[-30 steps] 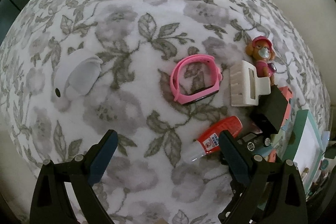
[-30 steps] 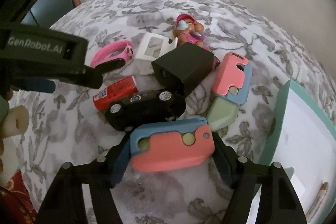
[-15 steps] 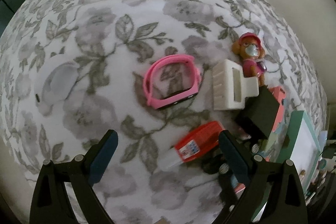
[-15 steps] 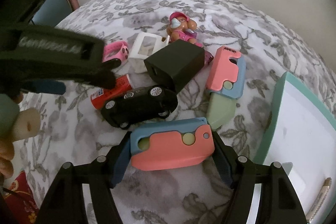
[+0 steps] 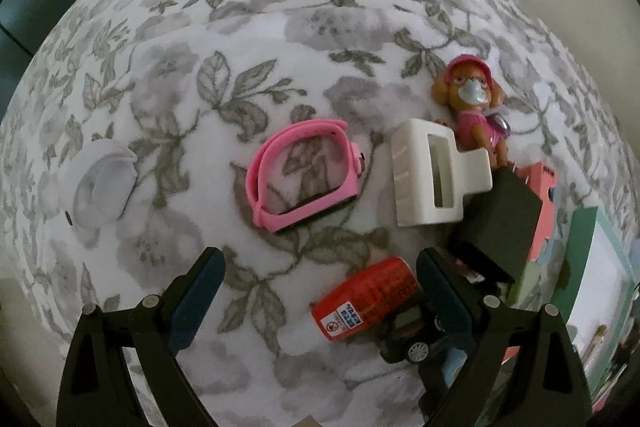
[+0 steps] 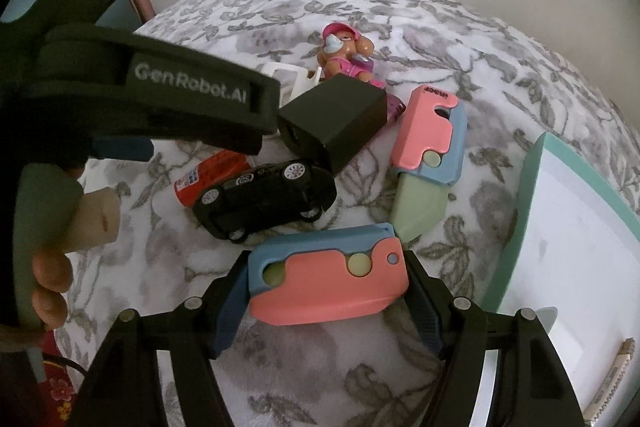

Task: Organize rigid objects
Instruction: 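Grasp the pink-blue toy piece with the right gripper while the left grasps the red glue stick, then carry the red glue stick and pink-blue toy piece over the tray with both tools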

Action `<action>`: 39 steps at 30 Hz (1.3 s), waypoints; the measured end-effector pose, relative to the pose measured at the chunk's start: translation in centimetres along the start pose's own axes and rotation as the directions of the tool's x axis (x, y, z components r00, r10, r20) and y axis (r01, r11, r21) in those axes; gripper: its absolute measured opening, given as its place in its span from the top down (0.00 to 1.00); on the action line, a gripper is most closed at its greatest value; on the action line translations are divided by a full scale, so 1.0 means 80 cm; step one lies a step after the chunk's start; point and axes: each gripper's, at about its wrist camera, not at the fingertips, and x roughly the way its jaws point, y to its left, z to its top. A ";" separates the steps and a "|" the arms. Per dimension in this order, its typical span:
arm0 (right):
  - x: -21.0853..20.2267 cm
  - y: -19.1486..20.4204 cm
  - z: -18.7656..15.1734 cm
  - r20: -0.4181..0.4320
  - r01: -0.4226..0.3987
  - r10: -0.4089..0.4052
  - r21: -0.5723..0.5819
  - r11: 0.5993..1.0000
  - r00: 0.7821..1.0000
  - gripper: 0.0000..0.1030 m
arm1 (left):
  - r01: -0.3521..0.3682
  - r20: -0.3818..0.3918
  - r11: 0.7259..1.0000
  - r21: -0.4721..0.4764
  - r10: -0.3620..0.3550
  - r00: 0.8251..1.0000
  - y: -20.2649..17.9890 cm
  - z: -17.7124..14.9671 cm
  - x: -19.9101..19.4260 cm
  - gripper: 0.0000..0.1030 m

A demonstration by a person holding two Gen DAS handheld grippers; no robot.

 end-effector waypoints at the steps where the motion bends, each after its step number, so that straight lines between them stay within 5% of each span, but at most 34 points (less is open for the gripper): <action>1: 0.000 0.000 0.000 -0.002 0.002 -0.002 -0.003 1.000 1.000 0.28 | -0.012 0.000 1.000 0.012 0.012 1.000 -0.003 -0.002 -0.001 0.06; 25: -0.010 0.005 -0.015 -0.027 0.026 -0.026 0.004 1.000 0.999 0.28 | -0.040 -0.091 0.999 -0.005 0.039 0.995 0.019 -0.037 -0.003 0.06; 30: -0.009 0.004 -0.015 -0.026 0.024 -0.024 0.002 1.000 0.999 0.28 | 0.000 -0.083 1.000 -0.016 -0.002 0.997 0.021 -0.043 0.000 0.23; 39: -0.009 0.003 -0.014 -0.022 0.023 -0.023 -0.004 1.000 0.999 0.28 | 0.031 -0.042 1.000 0.000 -0.031 0.999 0.020 -0.039 -0.018 0.23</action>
